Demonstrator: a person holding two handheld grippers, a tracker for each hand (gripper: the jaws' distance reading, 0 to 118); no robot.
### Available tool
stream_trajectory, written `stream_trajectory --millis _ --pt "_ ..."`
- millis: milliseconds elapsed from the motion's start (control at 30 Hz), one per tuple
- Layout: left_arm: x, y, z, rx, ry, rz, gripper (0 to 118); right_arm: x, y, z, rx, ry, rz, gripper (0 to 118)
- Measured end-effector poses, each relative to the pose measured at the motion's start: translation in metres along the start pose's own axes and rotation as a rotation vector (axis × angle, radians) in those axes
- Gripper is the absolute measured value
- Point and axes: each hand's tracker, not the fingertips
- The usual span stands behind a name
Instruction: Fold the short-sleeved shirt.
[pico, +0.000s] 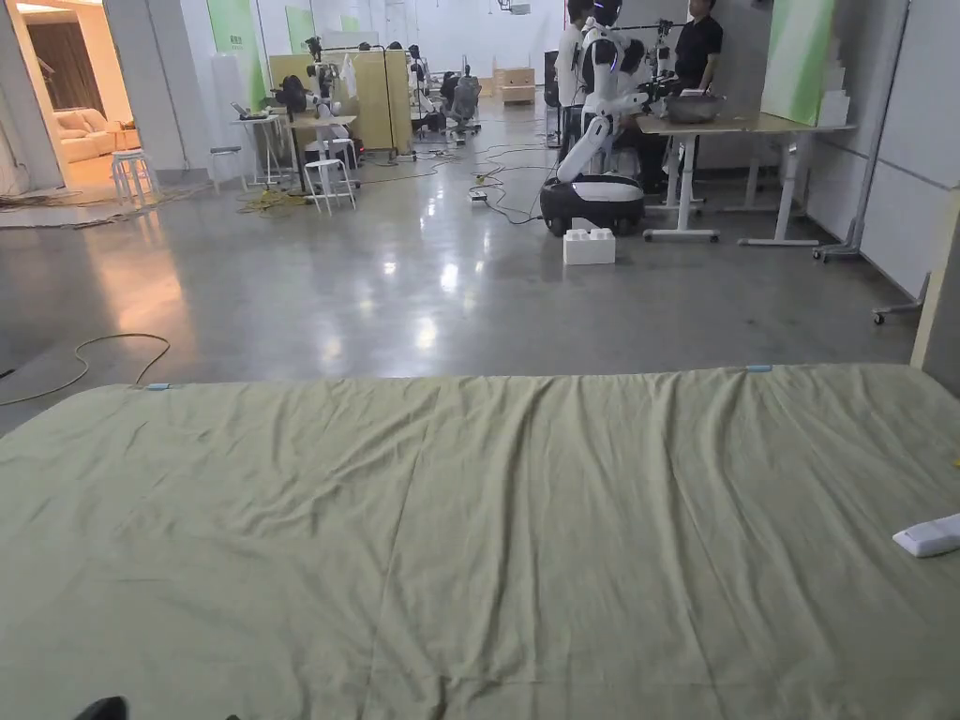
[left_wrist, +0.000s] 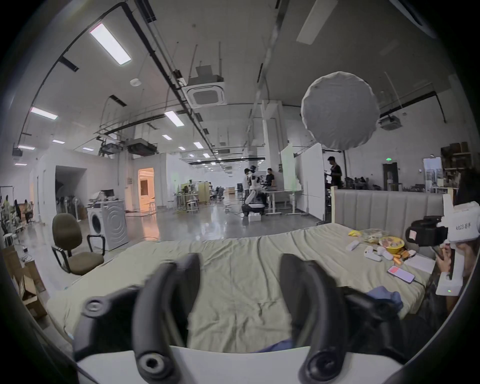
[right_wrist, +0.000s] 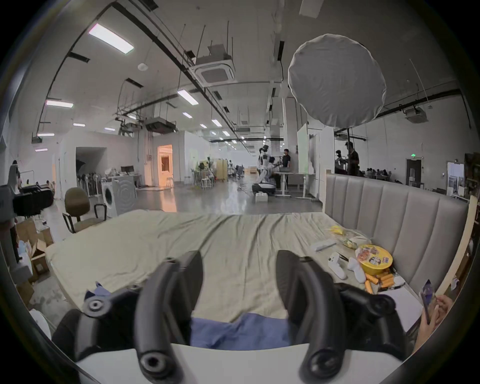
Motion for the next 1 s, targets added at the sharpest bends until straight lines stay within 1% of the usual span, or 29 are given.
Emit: stream_trajectory --millis 33,67,100,133,167,267,300,333,400,433,467,500,533,567,600,700,767,800,833,867,900,933,967,1000 --pt "0.002 0.000 0.000 -0.002 -0.006 -0.002 26 -0.002 0.002 0.001 0.006 0.000 0.008 37" --pt "0.004 0.000 0.000 -0.004 -0.014 -0.006 13 -0.004 0.003 0.000 0.004 -0.006 0.009 28" --pt "0.005 -0.001 0.000 -0.008 -0.023 -0.013 7 -0.007 0.005 0.001 0.017 -0.027 0.032 21" --pt "0.006 -0.002 0.001 0.004 -0.015 -0.017 5 -0.009 0.006 0.002 0.033 -0.035 0.070 12" --pt "0.007 -0.003 0.002 0.007 -0.015 -0.018 1 -0.010 0.006 0.002 0.035 -0.039 0.079 5" --pt "0.005 0.000 0.003 0.020 -0.006 -0.018 0 -0.009 0.007 0.004 0.039 -0.037 0.079 1" --pt "0.004 0.001 0.003 0.017 -0.004 -0.017 0 -0.009 0.005 0.004 0.019 -0.042 0.041 1" --pt "0.003 0.002 0.002 0.018 0.001 -0.013 0 -0.008 0.009 0.005 0.075 -0.047 0.087 0" --pt "-0.005 0.006 0.002 0.015 -0.008 0.012 0 -0.006 0.006 0.004 0.040 -0.056 0.041 0" --pt "-0.006 0.006 0.001 0.013 -0.009 0.023 0 -0.004 0.008 0.005 0.054 -0.055 0.048 0" --pt "-0.008 0.007 0.001 0.011 -0.010 0.032 0 -0.004 0.007 0.004 0.036 -0.052 0.011 0" --pt "-0.011 0.008 0.001 0.009 -0.015 0.041 0 -0.003 0.008 0.005 0.048 -0.049 0.023 0" --pt "-0.014 0.009 0.000 0.002 -0.021 0.046 0 -0.002 0.007 0.004 0.037 -0.049 0.004 0" --pt "-0.016 0.008 -0.001 -0.010 -0.029 0.053 0 -0.002 0.006 0.005 0.042 -0.049 0.011 0" --pt "-0.010 0.006 0.000 -0.030 -0.031 0.067 0 -0.001 0.005 0.003 0.036 -0.046 0.008 0" --pt "-0.017 0.001 -0.006 -0.093 -0.030 0.110 0 0.001 -0.001 0.002 0.016 -0.043 0.020 0" --pt "-0.032 -0.010 -0.022 -0.177 -0.027 0.178 0 0.001 -0.006 0.000 -0.009 -0.035 0.006 0" --pt "-0.043 -0.018 -0.034 -0.234 -0.031 0.237 0 0.002 -0.010 0.000 -0.023 -0.028 -0.007 0" --pt "-0.055 -0.032 -0.045 -0.310 -0.061 0.316 9 0.003 -0.014 0.000 -0.042 -0.018 -0.026 0" --pt "-0.070 -0.051 -0.054 -0.362 -0.098 0.387 23 0.002 -0.016 -0.002 -0.058 -0.009 -0.044 0" --pt "-0.094 -0.084 -0.055 -0.371 -0.108 0.463 46 0.001 -0.020 -0.003 -0.079 0.002 -0.062 0" --pt "-0.108 -0.108 -0.059 -0.388 -0.104 0.529 78 0.002 -0.026 -0.004 -0.123 0.012 -0.085 0" --pt "-0.118 -0.126 -0.064 -0.415 -0.097 0.577 94 0.002 -0.029 -0.005 -0.138 0.009 -0.073 0" --pt "-0.130 -0.147 -0.069 -0.452 -0.089 0.648 99 0.007 -0.041 -0.004 -0.152 0.002 -0.066 0"
